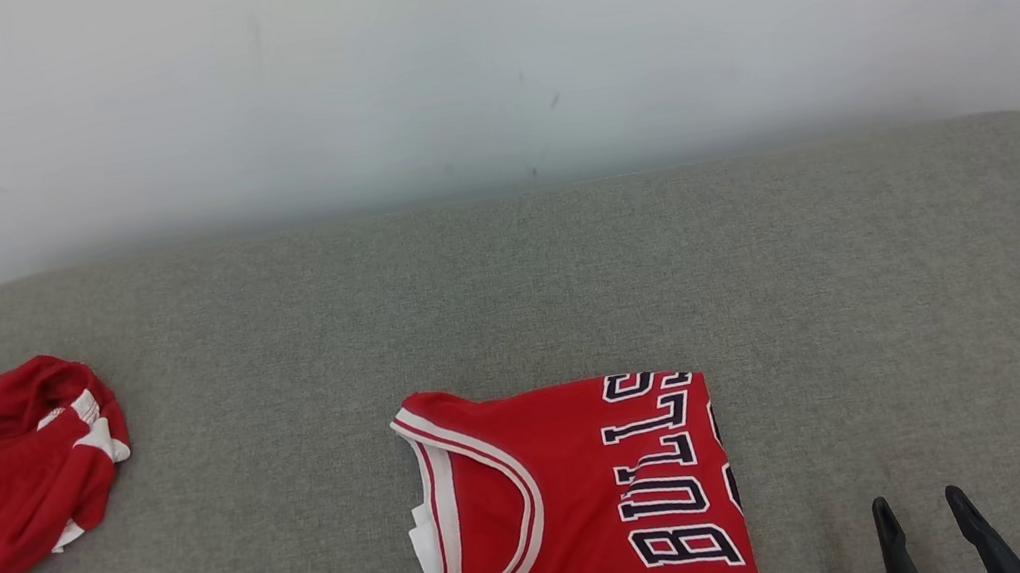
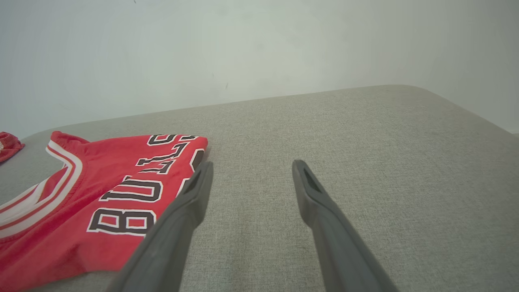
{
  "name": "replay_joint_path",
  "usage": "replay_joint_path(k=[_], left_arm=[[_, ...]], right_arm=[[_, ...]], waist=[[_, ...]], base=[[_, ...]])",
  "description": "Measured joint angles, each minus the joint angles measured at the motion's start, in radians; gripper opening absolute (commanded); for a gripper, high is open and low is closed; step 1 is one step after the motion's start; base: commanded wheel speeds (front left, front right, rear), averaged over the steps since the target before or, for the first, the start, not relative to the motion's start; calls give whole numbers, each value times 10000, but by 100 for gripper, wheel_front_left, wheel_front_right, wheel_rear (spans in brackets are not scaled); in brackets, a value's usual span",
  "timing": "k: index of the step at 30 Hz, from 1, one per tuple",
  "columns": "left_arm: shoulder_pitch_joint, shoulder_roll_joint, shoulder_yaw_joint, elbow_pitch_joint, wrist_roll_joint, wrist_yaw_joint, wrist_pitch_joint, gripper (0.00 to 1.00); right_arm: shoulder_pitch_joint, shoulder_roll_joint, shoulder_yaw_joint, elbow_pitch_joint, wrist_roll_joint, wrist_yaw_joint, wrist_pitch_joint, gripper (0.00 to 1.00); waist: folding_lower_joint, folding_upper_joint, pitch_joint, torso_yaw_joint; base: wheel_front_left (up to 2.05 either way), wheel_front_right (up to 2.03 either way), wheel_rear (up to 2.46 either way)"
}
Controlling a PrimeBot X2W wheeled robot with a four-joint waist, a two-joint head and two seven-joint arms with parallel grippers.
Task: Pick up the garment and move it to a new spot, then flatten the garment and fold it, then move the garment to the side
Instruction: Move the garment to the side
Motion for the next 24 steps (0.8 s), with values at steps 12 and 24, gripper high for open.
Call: replay_joint_path(k=[12,24], left_arm=[[-2,0,42,-2,27,8,0,100],[-3,0,82,6,19,0,0,100]], right_arm=[[-6,0,35,33,0,0,0,100],[-16,0,59,79,-2,0,0,100]], waist=[[0,0,33,46],[0,0,30,18]], base=[[0,0,0],[0,0,0]])
